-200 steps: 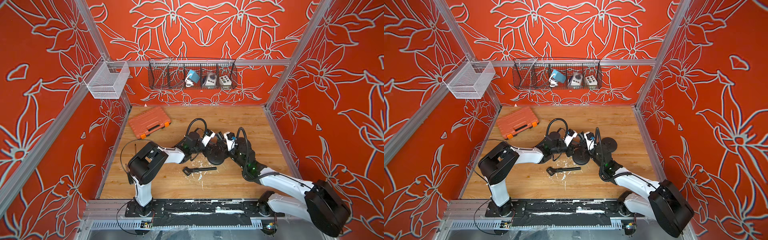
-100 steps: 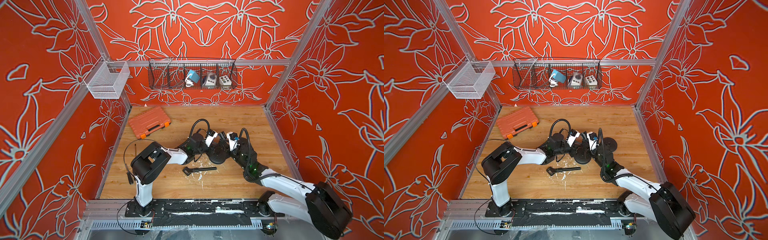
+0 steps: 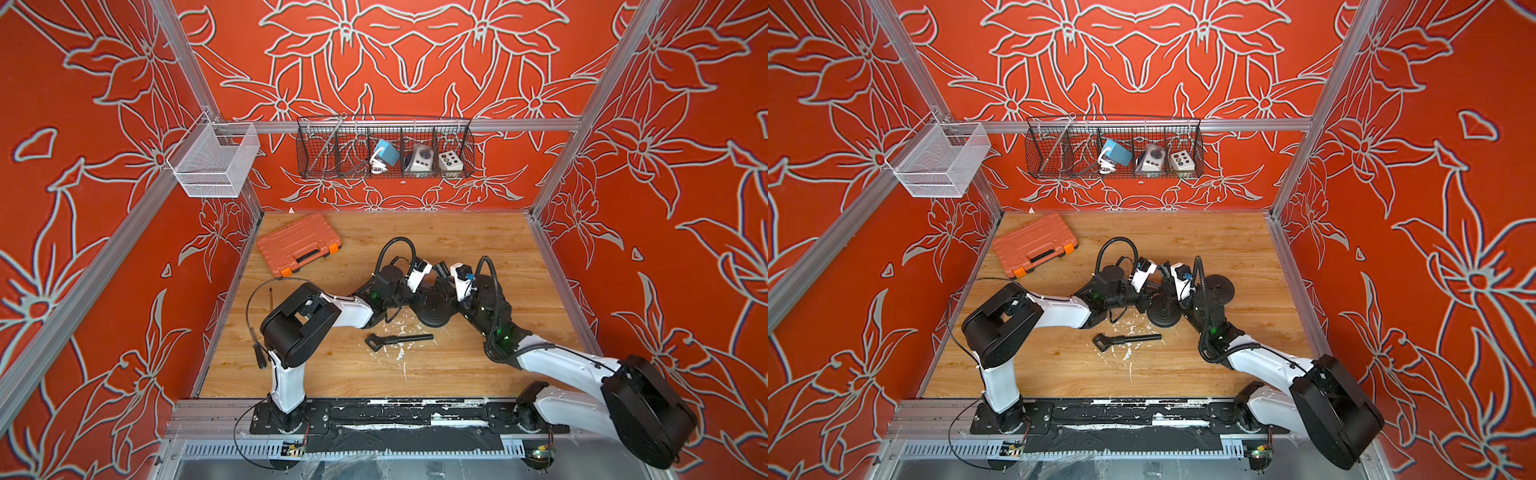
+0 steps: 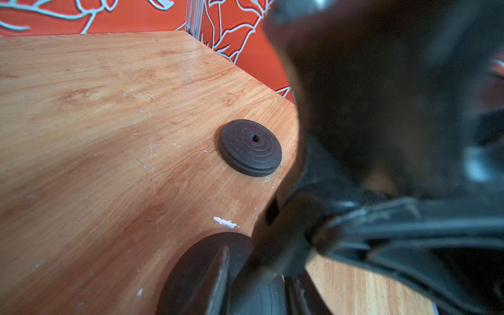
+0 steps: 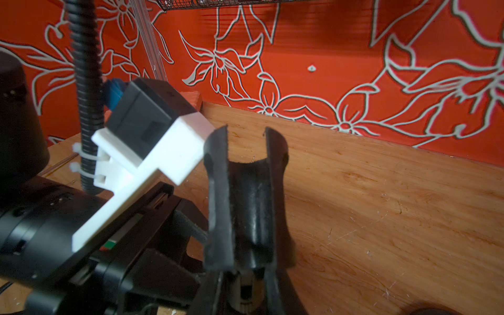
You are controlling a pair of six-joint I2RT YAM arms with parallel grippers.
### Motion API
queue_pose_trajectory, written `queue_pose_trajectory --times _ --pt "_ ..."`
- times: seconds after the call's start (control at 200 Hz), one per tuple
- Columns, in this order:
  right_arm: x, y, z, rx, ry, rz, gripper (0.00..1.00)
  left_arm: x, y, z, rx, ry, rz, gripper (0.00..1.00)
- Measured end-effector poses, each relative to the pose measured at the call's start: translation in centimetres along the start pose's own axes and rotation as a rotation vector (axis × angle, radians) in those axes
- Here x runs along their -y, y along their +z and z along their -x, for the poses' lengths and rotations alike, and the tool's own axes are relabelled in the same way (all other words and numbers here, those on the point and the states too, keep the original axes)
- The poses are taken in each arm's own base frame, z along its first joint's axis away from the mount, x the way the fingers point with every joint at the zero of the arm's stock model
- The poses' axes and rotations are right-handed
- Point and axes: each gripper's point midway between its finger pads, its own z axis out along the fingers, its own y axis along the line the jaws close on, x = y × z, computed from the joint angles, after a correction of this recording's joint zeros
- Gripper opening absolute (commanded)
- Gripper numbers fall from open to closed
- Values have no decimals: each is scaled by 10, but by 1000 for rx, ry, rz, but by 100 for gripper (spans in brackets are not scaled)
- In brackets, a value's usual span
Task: Assemble a microphone stand
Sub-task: Hold the microphone stand pole at the microphone stand base.
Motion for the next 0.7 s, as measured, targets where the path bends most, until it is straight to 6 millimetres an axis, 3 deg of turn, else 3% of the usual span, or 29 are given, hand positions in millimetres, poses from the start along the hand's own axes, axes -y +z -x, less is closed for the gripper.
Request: queue_pose_trajectory --times 0.405,0.701 --pt "-5 7 1 -6 -29 25 0 -8 -7 -2 17 3 12 37" --pt "-8 7 2 -5 -45 40 0 -15 -15 -17 -13 -11 7 41"
